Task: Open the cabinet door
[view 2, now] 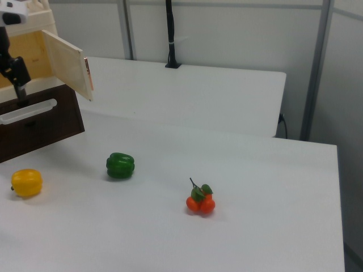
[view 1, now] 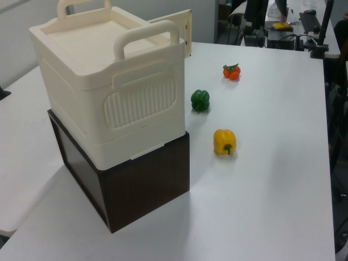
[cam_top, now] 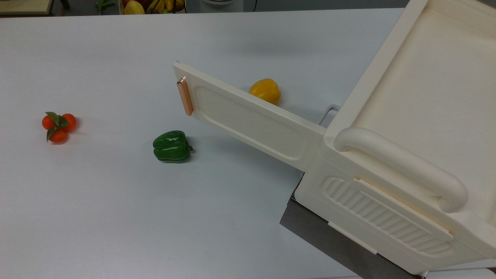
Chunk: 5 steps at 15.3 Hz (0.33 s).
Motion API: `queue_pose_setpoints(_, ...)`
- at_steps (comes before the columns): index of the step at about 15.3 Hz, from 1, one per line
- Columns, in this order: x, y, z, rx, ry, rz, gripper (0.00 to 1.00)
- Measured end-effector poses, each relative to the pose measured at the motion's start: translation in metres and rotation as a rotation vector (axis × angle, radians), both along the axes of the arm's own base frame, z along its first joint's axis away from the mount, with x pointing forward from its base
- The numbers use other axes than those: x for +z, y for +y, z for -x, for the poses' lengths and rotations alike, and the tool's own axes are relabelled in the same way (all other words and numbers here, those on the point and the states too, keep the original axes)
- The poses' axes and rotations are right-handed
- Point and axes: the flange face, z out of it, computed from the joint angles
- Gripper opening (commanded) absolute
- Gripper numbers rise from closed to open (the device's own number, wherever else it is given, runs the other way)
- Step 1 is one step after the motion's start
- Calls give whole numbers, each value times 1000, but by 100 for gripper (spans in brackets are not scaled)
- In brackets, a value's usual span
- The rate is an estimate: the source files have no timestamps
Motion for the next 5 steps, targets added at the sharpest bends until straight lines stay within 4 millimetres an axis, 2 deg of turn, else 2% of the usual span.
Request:
queue_pose_setpoints(2, -8, -7, -16, 76, -54, 12, 100)
queue_pose_setpoints(5, -20, -15, -25, 116, -54, 18, 100)
